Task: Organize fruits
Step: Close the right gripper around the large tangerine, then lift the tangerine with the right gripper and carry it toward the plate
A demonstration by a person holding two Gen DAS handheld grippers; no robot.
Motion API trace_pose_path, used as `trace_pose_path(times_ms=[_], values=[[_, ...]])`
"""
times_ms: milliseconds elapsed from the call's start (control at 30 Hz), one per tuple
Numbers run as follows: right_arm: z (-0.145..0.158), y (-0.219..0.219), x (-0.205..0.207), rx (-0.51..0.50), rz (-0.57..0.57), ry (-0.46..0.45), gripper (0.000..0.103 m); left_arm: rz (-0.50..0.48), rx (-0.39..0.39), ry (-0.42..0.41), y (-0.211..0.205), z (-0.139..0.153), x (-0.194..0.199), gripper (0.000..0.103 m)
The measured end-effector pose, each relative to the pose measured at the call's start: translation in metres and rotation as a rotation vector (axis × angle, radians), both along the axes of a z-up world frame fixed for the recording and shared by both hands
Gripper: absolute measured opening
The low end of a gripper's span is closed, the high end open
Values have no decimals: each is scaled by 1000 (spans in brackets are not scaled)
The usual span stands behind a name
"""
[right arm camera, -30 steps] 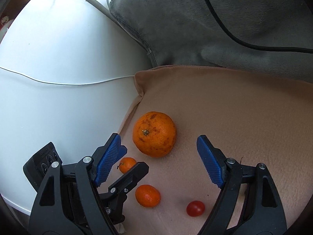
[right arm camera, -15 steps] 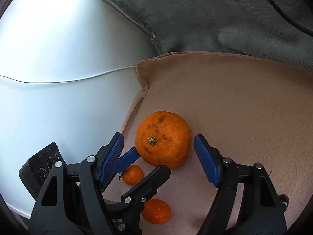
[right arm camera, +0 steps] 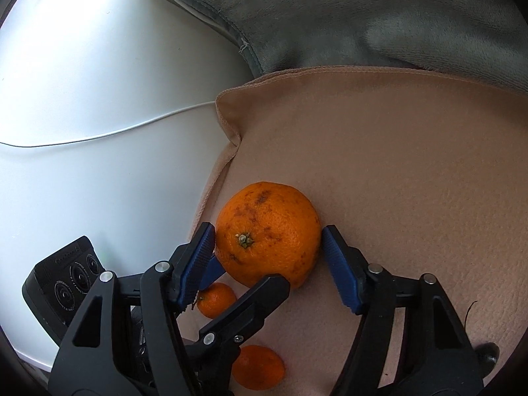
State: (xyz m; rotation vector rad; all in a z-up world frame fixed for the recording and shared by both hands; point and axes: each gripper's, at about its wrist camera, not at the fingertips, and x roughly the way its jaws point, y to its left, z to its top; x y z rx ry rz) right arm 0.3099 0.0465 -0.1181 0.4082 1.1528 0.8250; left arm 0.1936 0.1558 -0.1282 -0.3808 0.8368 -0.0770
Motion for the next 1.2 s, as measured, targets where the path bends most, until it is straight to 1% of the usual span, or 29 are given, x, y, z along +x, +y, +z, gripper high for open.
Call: trace_pose_path(times_ms=[267,600,833,1200], values=[[2,-3,-3,6,3,-10,69,-2,33,-11,-6,4,-6,66],[14,-8,-13,20,9,-33,68,-5,74,-35,-20,14,-17,66],[31,-21,-24,21,1,-63,68,-13,81,-68,-32,28,-30,66],[62,-58,-62,9,-31,-120,68,-53,78,-123,-68,51,-59,66]])
